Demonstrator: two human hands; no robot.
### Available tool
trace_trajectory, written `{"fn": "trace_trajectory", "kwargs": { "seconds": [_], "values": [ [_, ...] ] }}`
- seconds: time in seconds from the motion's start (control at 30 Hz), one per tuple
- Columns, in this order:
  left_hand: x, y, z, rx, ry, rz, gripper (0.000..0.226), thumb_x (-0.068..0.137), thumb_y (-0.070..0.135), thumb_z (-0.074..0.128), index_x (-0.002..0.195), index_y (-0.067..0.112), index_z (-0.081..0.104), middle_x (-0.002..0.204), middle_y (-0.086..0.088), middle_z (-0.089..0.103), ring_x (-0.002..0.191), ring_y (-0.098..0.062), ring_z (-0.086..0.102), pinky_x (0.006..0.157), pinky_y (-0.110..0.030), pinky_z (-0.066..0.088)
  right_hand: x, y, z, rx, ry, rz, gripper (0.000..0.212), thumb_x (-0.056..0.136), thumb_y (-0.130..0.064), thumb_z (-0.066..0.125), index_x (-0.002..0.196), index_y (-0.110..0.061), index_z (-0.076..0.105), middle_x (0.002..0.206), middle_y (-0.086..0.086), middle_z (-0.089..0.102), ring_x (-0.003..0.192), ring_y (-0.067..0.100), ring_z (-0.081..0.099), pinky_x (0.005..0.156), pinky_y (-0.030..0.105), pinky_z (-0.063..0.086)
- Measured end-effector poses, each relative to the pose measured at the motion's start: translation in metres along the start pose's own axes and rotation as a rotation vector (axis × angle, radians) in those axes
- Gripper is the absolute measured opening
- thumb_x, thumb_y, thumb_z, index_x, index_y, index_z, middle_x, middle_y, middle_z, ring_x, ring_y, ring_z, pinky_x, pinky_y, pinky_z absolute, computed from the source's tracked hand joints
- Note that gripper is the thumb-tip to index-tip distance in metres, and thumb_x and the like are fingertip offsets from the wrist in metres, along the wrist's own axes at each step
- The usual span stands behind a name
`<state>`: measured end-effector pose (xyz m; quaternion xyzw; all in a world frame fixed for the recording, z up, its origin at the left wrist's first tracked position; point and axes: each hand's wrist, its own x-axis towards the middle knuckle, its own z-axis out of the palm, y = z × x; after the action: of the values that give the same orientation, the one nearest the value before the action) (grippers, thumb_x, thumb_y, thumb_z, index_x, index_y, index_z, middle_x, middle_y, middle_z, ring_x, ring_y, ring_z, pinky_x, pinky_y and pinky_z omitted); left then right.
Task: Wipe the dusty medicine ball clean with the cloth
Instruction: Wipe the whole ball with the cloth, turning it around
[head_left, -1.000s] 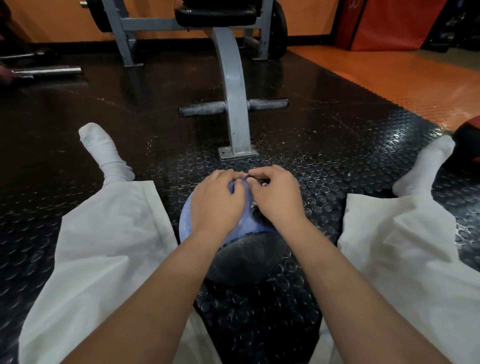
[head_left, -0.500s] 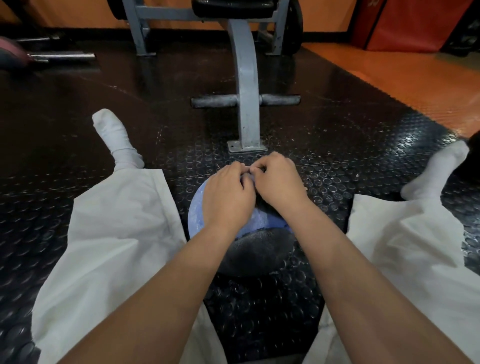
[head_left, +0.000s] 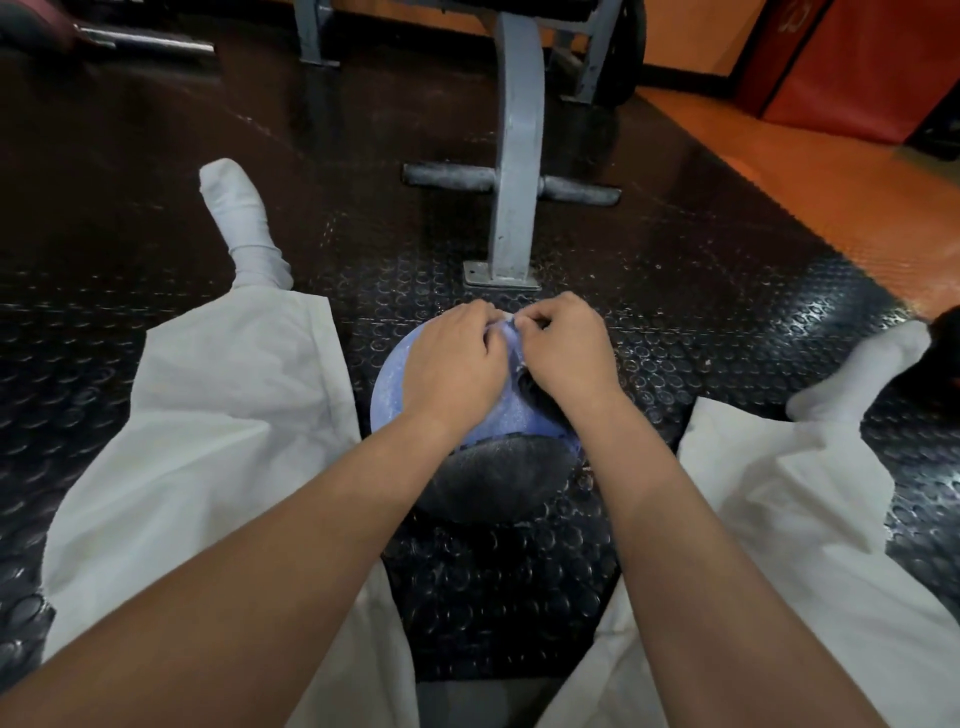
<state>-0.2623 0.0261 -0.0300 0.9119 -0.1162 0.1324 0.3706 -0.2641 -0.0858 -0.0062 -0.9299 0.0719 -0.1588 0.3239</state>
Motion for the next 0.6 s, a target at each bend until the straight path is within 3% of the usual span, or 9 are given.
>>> {"fn": "trace_trajectory", "kwargs": {
  "seconds": [0.13, 0.23, 0.33, 0.53, 0.6],
  "values": [
    [0.009, -0.001, -0.002, -0.036, -0.009, -0.066, 0.029, 0.1, 0.022, 0.039, 0.117, 0.017, 0.062, 0.115, 0.004, 0.064, 0.101, -0.014, 0.056, 0.077, -0.026, 0.039, -0.007, 0.004, 0.008, 0.018, 0.074, -0.034, 0.019, 0.093, -0.015, 0.054, 0.089, -0.012, 0.072, 0.093, 0.0, 0.057, 0.098, 0.027, 0.053, 0.088, 0.038, 0.043],
    [0.019, -0.001, 0.001, -0.05, -0.018, -0.108, 0.028, 0.099, 0.02, 0.037, 0.114, 0.017, 0.061, 0.112, 0.001, 0.065, 0.092, -0.015, 0.054, 0.073, -0.031, 0.037, -0.049, 0.017, 0.011, 0.074, 0.233, -0.134, 0.014, 0.09, -0.011, 0.06, 0.086, -0.011, 0.073, 0.081, -0.004, 0.046, 0.081, 0.021, 0.046, 0.075, 0.024, 0.033],
    [0.026, -0.002, 0.004, -0.023, -0.037, -0.101, 0.028, 0.101, 0.021, 0.038, 0.116, 0.016, 0.061, 0.106, -0.001, 0.065, 0.084, -0.015, 0.05, 0.068, -0.03, 0.032, -0.081, 0.028, 0.01, 0.057, 0.273, -0.176, 0.012, 0.087, -0.009, 0.063, 0.09, -0.012, 0.074, 0.077, -0.002, 0.05, 0.076, 0.02, 0.046, 0.072, 0.024, 0.033],
    [0.024, -0.003, 0.005, 0.005, -0.028, -0.064, 0.028, 0.1, 0.021, 0.04, 0.116, 0.015, 0.062, 0.114, -0.001, 0.066, 0.097, -0.018, 0.056, 0.073, -0.03, 0.037, -0.021, 0.006, -0.003, -0.005, 0.086, -0.098, 0.016, 0.092, -0.013, 0.059, 0.089, -0.012, 0.074, 0.091, 0.007, 0.058, 0.089, 0.024, 0.053, 0.083, 0.035, 0.042],
    [0.023, -0.005, 0.005, -0.009, -0.015, -0.066, 0.029, 0.1, 0.021, 0.039, 0.116, 0.016, 0.062, 0.115, 0.001, 0.066, 0.094, -0.014, 0.055, 0.072, -0.029, 0.036, 0.006, -0.006, -0.006, -0.039, -0.053, -0.037, 0.026, 0.092, -0.014, 0.058, 0.068, -0.015, 0.068, 0.086, 0.007, 0.062, 0.088, 0.024, 0.06, 0.078, 0.035, 0.047]
  ]
}}
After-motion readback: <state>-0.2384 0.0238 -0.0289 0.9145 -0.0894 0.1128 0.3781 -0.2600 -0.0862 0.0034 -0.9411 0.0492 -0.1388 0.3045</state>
